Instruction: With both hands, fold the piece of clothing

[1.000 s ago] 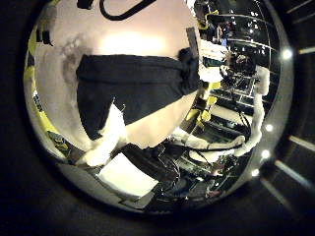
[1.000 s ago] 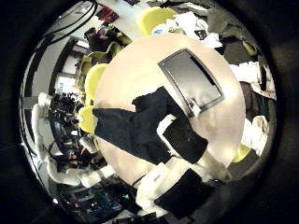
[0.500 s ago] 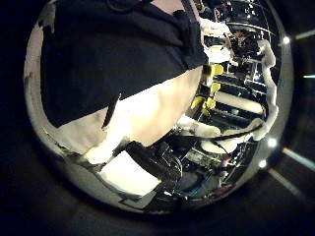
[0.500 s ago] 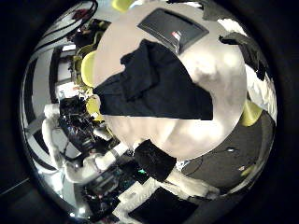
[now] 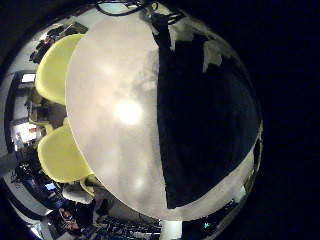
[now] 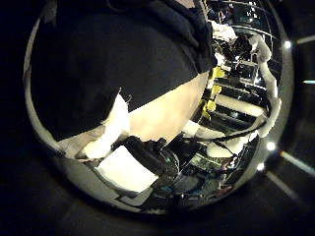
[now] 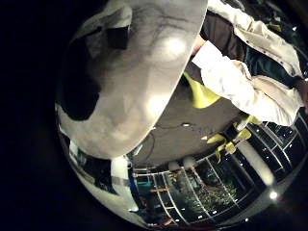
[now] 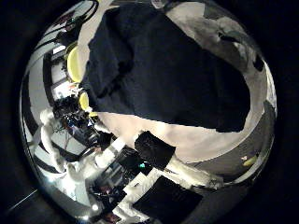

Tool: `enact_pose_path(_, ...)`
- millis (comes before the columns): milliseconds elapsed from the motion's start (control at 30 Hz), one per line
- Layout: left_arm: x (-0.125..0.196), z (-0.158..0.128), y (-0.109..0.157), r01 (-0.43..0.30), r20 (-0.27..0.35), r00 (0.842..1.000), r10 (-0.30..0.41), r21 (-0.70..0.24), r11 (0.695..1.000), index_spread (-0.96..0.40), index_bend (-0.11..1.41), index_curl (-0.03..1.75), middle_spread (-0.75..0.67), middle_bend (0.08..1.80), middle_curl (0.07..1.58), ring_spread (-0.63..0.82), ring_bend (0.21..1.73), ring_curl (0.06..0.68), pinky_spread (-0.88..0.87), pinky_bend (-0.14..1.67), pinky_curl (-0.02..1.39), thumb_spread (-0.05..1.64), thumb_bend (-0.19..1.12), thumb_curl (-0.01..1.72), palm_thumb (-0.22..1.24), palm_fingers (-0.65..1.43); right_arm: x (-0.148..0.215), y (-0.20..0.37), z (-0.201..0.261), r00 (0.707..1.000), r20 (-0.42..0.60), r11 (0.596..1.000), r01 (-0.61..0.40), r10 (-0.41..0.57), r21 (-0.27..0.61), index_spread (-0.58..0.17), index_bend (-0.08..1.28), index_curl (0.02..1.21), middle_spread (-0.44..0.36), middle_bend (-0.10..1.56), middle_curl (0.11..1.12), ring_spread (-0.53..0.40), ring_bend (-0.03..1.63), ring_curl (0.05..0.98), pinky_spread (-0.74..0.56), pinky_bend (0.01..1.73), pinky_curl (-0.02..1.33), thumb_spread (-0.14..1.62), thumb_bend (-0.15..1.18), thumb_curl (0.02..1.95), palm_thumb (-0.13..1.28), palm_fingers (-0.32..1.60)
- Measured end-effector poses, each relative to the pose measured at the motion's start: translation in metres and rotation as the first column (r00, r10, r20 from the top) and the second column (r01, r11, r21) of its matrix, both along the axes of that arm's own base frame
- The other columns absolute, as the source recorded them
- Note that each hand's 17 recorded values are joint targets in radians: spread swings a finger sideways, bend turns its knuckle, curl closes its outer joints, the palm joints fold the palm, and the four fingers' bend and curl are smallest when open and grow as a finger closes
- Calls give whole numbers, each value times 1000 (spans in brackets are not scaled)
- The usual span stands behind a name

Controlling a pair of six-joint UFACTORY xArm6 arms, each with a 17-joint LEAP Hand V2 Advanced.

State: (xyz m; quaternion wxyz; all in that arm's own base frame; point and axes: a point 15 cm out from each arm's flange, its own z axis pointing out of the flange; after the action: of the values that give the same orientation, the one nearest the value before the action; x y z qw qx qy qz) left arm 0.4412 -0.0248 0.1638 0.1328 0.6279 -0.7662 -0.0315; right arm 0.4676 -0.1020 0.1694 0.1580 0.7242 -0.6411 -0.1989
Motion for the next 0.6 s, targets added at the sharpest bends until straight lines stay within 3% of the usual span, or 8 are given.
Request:
enact_pose_path(233,0,2,0,6,4,1000,-6,2,1000,-50,178,436,101,183,378,134,684,278,236,312,452,1150,-18,400,533,175,-16,1,-15,996,-84,1000,1,-1,3,-189,176,406,-57,611,502,-195,1130,439,-82,751,699,1014,-31,308,273,571)
enact_pose_path(367,-2,2,0,3,2,1000,-3,0,1000,-50,177,425,100,184,370,132,685,273,235,311,440,1150,-18,398,534,185,-18,5,-24,994,-106,1000,-5,5,7,-219,196,409,-99,675,525,-226,1177,441,-203,817,690,1026,-18,315,295,823)
enact_pose_path(400,-2,3,-1,5,5,1000,-5,-2,1000,-50,177,423,100,183,368,132,685,272,234,311,437,1150,-19,397,534,186,-18,5,-25,994,-110,1000,-5,6,8,-246,210,421,-112,740,548,-233,1189,442,-270,835,680,1046,7,329,358,1016)
enact_pose_path(433,-2,3,-1,7,4,1000,-7,-2,1000,-50,179,422,96,183,366,129,684,270,234,311,434,1150,-19,397,534,188,-19,5,-26,994,-113,1000,-5,6,8,-252,204,418,-116,738,546,-234,1181,436,-287,830,668,1049,3,330,364,1024)
enact_pose_path(500,-4,3,-3,6,2,1000,-6,-2,1000,-50,178,418,94,188,365,127,681,268,233,310,429,1154,-18,396,537,192,-19,5,-27,993,-114,1000,-4,5,8,-302,337,495,-130,842,593,-228,1175,457,-361,850,680,1079,38,360,483,1264)
enact_pose_path(600,-6,3,-4,8,-1,1000,-8,0,1000,-49,179,413,92,187,362,126,680,265,227,310,422,1156,-18,395,537,200,-20,2,-28,993,-116,1000,3,-2,8,-332,488,565,-130,920,623,-221,1186,475,-371,894,695,1095,57,383,579,1338)
